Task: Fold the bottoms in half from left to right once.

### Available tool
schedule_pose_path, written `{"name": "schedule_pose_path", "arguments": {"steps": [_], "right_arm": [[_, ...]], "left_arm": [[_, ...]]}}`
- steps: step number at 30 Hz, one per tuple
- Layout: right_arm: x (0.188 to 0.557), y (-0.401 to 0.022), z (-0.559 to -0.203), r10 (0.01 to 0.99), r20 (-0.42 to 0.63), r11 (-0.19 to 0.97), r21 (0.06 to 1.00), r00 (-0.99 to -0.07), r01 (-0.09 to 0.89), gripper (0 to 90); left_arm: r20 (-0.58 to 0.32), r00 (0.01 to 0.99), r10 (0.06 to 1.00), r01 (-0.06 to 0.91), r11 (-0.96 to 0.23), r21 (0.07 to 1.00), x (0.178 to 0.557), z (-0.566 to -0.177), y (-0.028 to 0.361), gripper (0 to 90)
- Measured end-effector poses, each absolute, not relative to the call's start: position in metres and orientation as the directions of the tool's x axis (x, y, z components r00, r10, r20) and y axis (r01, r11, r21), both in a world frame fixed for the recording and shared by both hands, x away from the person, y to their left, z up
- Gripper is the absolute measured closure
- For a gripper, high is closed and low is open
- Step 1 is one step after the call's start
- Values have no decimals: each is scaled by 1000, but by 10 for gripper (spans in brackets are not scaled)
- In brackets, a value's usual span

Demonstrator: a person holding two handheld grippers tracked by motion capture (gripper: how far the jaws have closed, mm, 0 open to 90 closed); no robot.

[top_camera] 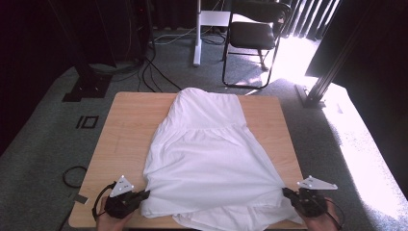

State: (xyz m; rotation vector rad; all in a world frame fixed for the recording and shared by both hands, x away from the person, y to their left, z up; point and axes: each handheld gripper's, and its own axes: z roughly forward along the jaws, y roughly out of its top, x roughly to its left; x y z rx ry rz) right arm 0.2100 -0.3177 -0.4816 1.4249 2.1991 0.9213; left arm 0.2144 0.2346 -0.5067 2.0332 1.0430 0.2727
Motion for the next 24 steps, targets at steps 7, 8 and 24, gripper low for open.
{"name": "schedule_pose_path", "arguments": {"steps": [7,8,24], "right_arm": [[206,-338,-485,941,29,241,645,-338,725,900],[209,-338,-491,943,26,241,630,-331,738,900],[317,-291,-504,894,51,257,756,-446,601,445]], "left_arm": [[-130,672,729,542,-364,758,210,-507,225,619],[-128,664,736,542,-358,760,211,-508,225,582],[5,486,874,534,-301,790,327,-496,215,381]]}}
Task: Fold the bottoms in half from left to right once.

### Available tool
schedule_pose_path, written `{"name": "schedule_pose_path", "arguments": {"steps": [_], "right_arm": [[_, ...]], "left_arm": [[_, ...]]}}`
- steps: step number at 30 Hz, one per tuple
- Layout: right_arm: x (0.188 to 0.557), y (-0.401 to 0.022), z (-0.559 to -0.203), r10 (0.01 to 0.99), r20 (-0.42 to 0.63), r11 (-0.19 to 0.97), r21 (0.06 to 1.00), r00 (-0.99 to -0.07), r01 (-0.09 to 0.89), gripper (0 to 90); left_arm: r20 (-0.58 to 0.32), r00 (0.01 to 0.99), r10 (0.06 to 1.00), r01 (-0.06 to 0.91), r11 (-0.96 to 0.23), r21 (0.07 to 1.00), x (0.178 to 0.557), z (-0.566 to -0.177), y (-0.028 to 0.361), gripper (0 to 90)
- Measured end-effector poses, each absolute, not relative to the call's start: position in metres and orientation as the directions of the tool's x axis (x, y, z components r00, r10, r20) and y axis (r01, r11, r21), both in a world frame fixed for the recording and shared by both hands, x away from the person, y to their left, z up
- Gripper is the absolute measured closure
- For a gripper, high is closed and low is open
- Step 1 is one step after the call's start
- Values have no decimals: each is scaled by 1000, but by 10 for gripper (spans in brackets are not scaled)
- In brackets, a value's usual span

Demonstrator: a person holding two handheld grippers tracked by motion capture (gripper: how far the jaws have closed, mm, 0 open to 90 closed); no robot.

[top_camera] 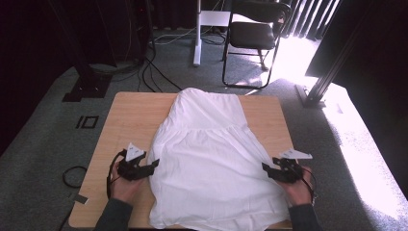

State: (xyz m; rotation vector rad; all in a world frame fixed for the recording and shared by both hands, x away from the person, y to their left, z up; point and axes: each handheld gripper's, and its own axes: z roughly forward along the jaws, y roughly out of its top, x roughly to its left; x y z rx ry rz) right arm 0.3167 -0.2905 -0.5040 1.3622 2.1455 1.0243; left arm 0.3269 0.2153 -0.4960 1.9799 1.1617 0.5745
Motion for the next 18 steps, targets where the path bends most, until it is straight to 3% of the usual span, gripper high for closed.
{"name": "schedule_pose_path", "arguments": {"steps": [6,11,12,15,16,18], "right_arm": [[391,-268,-512,876,84,258,750,-475,609,436],[428,-253,-518,870,143,219,747,-472,628,441],[434,-251,-520,857,175,213,734,-484,644,494],[446,-248,-525,888,102,266,681,-449,682,839],[447,-251,-523,894,105,248,693,-435,677,899],[441,-258,-512,933,43,212,735,-357,644,900]], "left_arm": [[-22,471,882,566,-283,774,373,-499,211,355],[-62,445,893,598,-245,763,399,-506,211,343],[-80,446,892,610,-237,756,404,-508,212,344],[-80,439,895,619,-237,749,411,-511,210,344],[-84,441,893,620,-236,748,412,-511,209,344],[-69,442,894,613,-245,751,412,-510,208,344]]}}
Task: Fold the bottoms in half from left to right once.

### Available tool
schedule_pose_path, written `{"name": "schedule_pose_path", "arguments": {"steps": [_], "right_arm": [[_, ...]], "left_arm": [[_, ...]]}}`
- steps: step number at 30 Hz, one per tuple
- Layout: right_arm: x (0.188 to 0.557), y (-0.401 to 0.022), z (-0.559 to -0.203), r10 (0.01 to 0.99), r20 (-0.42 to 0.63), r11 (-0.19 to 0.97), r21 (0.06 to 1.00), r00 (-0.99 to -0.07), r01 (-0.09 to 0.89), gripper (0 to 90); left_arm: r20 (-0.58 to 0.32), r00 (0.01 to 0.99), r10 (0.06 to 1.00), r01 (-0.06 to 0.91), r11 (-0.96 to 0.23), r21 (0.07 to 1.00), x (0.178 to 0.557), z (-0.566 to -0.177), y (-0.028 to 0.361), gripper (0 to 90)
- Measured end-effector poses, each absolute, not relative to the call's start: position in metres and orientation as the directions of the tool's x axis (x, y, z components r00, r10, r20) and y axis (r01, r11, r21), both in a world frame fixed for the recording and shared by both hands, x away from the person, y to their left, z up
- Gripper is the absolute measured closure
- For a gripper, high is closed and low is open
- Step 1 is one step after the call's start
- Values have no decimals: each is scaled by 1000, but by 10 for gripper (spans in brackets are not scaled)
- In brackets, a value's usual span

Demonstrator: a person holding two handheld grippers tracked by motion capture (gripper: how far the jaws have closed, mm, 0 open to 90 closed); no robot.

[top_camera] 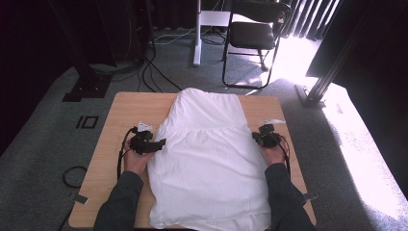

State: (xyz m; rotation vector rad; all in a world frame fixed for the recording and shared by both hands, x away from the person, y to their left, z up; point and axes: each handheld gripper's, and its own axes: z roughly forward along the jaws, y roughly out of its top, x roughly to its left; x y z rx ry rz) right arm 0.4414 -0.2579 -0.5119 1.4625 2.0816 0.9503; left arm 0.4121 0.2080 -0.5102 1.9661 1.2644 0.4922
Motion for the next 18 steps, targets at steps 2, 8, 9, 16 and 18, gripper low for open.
{"name": "schedule_pose_path", "arguments": {"steps": [2,8,9,16,18], "right_arm": [[439,-265,-506,948,34,184,757,-318,627,900],[443,-255,-511,918,96,177,770,-385,614,491],[446,-253,-513,920,98,175,762,-379,623,453],[469,-243,-535,940,2,246,688,-341,682,402],[474,-245,-540,942,26,230,676,-334,700,464]], "left_arm": [[-74,438,896,613,-238,753,414,-510,209,343],[-87,423,902,633,-225,741,422,-512,210,344],[-88,422,902,634,-224,740,424,-513,210,343],[-115,400,909,676,-208,707,445,-525,206,336],[-129,411,902,695,-219,685,450,-532,205,379]]}}
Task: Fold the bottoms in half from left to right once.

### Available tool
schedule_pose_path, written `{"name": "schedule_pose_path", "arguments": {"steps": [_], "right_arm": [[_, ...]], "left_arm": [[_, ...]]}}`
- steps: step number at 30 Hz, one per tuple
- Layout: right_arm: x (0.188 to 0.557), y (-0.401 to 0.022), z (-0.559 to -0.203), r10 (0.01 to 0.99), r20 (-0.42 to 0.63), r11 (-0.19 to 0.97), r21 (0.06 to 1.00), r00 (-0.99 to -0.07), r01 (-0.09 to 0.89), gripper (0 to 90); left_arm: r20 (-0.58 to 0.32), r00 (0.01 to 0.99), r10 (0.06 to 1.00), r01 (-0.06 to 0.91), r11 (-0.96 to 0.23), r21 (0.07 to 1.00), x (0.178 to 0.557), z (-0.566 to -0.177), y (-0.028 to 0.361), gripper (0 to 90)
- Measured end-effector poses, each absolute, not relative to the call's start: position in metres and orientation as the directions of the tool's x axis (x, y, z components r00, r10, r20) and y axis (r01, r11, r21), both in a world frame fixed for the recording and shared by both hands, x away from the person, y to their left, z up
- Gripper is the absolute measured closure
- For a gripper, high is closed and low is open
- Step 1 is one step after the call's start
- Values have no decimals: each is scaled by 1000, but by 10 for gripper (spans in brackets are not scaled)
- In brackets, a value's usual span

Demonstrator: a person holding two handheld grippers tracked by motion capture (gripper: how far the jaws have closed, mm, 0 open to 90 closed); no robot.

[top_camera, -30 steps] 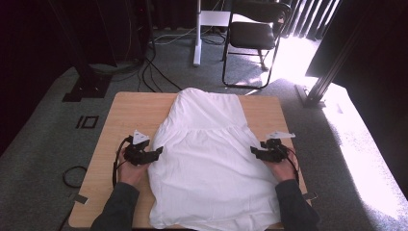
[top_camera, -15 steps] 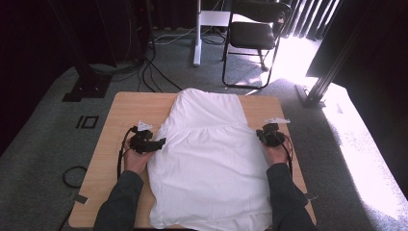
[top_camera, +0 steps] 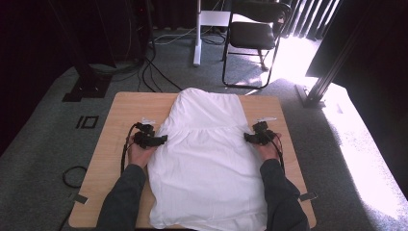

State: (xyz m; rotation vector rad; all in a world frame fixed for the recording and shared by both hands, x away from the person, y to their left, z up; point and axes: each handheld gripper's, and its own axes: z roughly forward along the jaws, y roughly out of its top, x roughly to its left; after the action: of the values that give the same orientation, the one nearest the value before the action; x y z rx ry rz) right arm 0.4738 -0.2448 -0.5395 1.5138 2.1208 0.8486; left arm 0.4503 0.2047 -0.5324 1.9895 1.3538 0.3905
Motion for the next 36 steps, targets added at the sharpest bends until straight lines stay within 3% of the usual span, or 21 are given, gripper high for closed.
{"name": "schedule_pose_path", "arguments": {"steps": [3,5,7,8,12,20,29,31,33,34,36], "right_arm": [[473,-244,-543,941,48,218,669,-334,711,605],[470,-243,-546,940,40,226,673,-339,704,759],[466,-244,-546,937,75,206,671,-340,713,864],[463,-244,-546,938,80,200,668,-336,717,874],[443,-247,-547,933,95,200,665,-347,719,880],[375,-253,-550,915,146,190,666,-376,721,871],[308,-262,-550,902,174,197,650,-396,734,856],[302,-264,-548,901,175,205,635,-397,745,793],[301,-264,-542,898,168,211,649,-408,731,599],[303,-264,-537,898,147,215,675,-415,706,549],[312,-262,-522,895,136,206,717,-424,666,530]], "left_arm": [[-103,443,891,693,-267,670,450,-540,200,598],[-106,449,887,690,-269,671,446,-541,199,766],[-114,447,887,695,-264,669,440,-541,200,837],[-115,451,885,695,-267,668,436,-541,201,844],[-131,456,880,700,-264,663,410,-540,209,847],[-59,503,862,673,-348,653,342,-534,212,831],[-126,542,831,675,-340,655,292,-541,225,816],[-129,557,821,654,-338,677,289,-540,225,744],[-122,546,829,631,-311,711,289,-535,227,576],[-125,538,833,627,-297,720,292,-532,229,560],[-127,517,846,615,-265,743,298,-526,231,507]]}}
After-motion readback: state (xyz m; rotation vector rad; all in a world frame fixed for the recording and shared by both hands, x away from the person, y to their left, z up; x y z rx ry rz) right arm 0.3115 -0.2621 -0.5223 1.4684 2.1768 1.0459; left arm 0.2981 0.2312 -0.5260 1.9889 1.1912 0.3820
